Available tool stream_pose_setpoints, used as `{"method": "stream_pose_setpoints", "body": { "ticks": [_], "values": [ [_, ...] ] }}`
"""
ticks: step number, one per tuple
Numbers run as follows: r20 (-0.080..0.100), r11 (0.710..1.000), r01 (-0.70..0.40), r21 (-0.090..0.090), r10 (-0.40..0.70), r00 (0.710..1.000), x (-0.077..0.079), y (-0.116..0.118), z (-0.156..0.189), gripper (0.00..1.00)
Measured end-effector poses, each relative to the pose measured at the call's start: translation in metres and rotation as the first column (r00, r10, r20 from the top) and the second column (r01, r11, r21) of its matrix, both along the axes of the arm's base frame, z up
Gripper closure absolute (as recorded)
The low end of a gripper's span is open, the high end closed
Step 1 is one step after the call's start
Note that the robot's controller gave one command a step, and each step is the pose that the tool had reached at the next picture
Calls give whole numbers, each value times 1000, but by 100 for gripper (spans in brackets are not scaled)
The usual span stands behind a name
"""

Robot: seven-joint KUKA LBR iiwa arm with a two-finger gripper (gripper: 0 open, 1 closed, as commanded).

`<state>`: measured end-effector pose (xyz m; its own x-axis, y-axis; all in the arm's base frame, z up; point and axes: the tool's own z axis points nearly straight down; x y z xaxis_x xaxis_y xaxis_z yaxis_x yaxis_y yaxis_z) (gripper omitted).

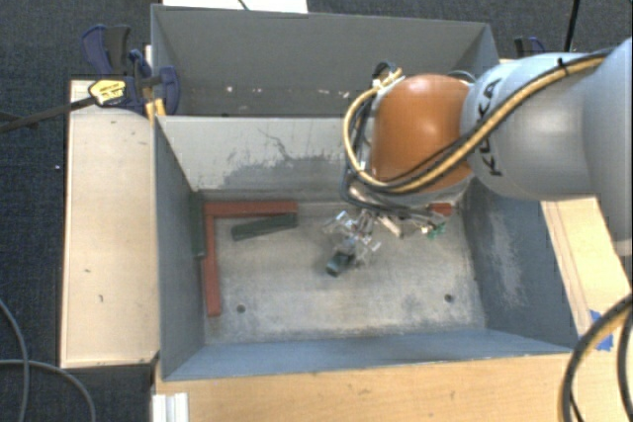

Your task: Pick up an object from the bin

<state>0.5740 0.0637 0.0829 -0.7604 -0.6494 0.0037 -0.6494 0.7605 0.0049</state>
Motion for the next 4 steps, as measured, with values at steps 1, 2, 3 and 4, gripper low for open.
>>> {"method": "stream_pose_setpoints", "body": {
  "ticks": [1, 2, 3, 4],
  "values": [
    [8, 1000, 1, 0, -1, 1000, 2, 0, 25, 100],
    [11, 1000, 2, 0, -2, 1000, 3, 0, 37, 100],
    [-1, 1000, 4, 0, -4, 1000, 1, 0, 58, 100],
    [8, 1000, 6, 0, -6, 1000, 3, 0, 77, 100]
  ]
}}
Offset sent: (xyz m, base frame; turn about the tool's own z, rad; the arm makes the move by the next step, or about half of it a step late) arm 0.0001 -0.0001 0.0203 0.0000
